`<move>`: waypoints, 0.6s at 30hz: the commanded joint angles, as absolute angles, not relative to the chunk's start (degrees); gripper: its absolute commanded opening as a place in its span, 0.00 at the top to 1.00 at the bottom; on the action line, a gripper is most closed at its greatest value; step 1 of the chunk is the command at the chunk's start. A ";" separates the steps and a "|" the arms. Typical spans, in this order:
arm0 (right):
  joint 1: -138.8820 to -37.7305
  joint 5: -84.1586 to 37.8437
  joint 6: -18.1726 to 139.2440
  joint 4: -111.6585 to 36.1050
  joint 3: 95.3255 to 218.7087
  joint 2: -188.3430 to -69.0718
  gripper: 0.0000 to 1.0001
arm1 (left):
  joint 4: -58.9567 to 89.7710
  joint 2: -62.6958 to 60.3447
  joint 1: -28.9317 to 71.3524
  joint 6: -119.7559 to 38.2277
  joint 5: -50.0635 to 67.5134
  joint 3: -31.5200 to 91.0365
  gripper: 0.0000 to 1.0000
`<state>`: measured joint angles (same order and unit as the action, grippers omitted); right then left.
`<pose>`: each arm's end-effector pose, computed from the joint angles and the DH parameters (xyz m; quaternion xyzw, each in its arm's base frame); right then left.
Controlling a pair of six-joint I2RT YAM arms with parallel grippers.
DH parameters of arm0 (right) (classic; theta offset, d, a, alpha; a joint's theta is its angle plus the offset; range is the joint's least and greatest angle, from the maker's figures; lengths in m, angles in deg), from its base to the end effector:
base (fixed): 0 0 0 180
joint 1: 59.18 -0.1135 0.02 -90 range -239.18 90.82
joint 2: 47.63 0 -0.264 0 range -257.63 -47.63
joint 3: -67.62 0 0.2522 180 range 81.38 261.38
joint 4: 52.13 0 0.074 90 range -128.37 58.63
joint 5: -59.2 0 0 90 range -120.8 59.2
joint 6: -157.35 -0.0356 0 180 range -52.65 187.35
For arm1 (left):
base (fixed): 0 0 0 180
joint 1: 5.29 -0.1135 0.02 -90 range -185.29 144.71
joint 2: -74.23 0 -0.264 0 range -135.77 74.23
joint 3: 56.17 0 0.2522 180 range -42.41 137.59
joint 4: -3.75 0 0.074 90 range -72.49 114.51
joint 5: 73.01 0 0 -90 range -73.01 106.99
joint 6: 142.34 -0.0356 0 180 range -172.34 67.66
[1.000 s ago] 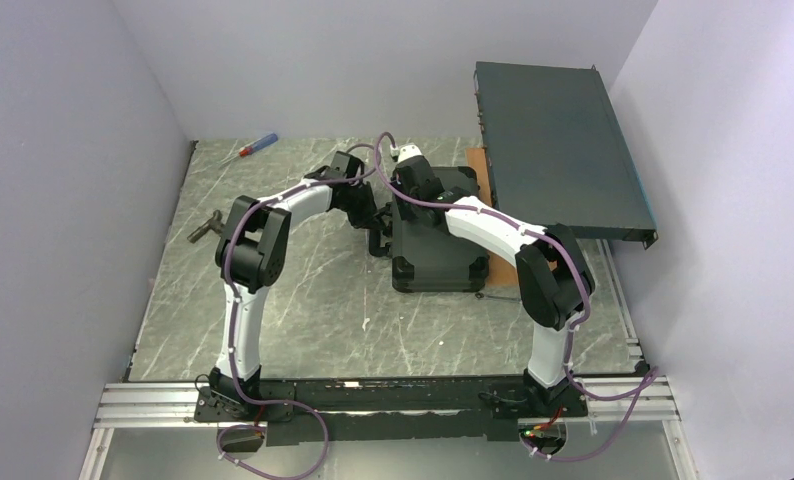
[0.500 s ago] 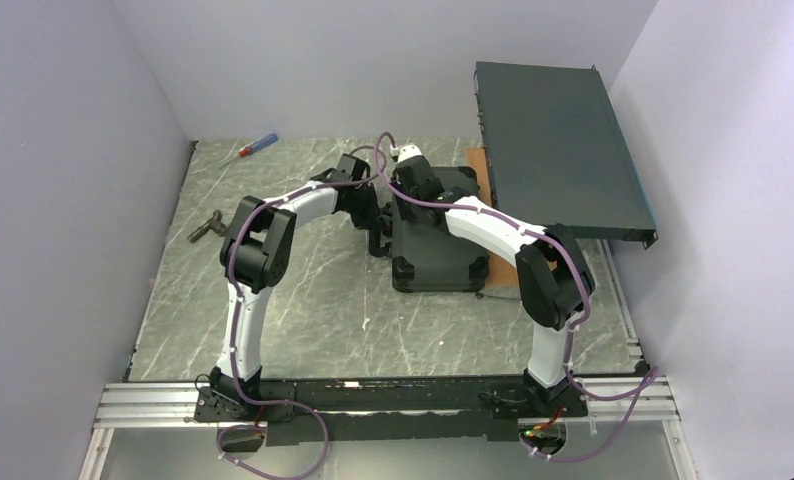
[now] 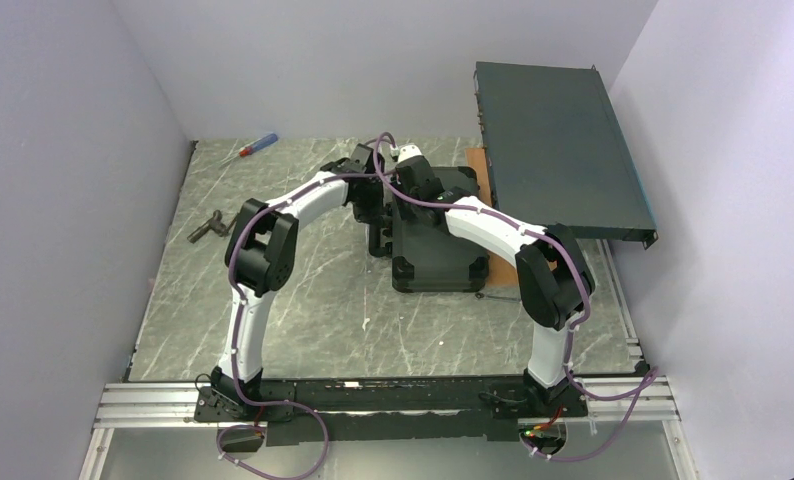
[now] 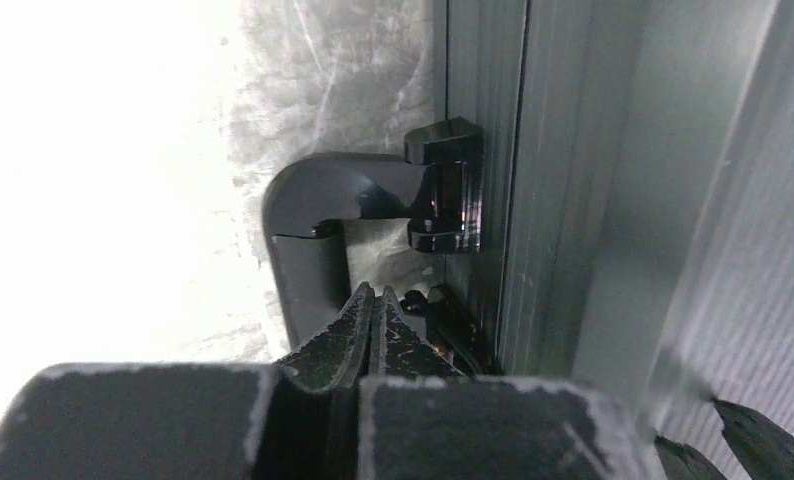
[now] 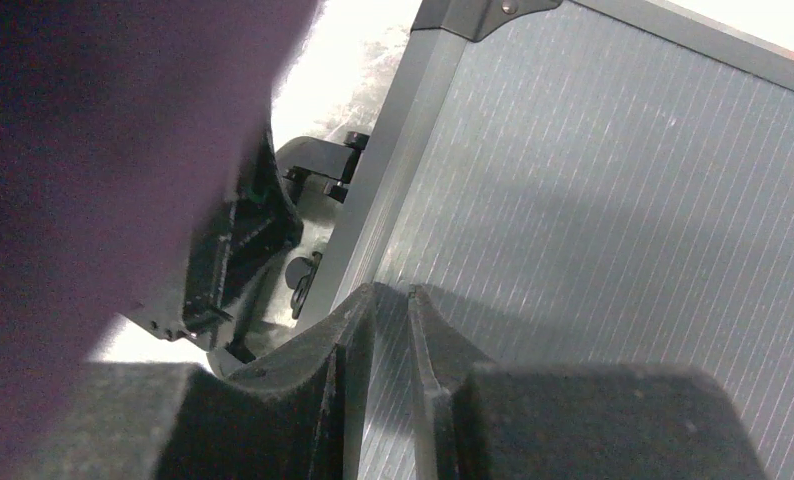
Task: Pack up texas hold em set
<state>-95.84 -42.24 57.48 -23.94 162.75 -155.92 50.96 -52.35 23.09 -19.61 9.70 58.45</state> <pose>0.3493 0.2512 0.2348 -0.1701 0.8915 0.0785 0.4124 0.4202 -0.2322 0.1794 -0.0196 0.9620 -0.1876 0.1973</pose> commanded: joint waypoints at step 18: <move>-96.72 -36.48 57.07 -13.59 159.44 -162.32 0.78 | 52.16 -43.71 23.79 -22.44 5.07 53.14 1.00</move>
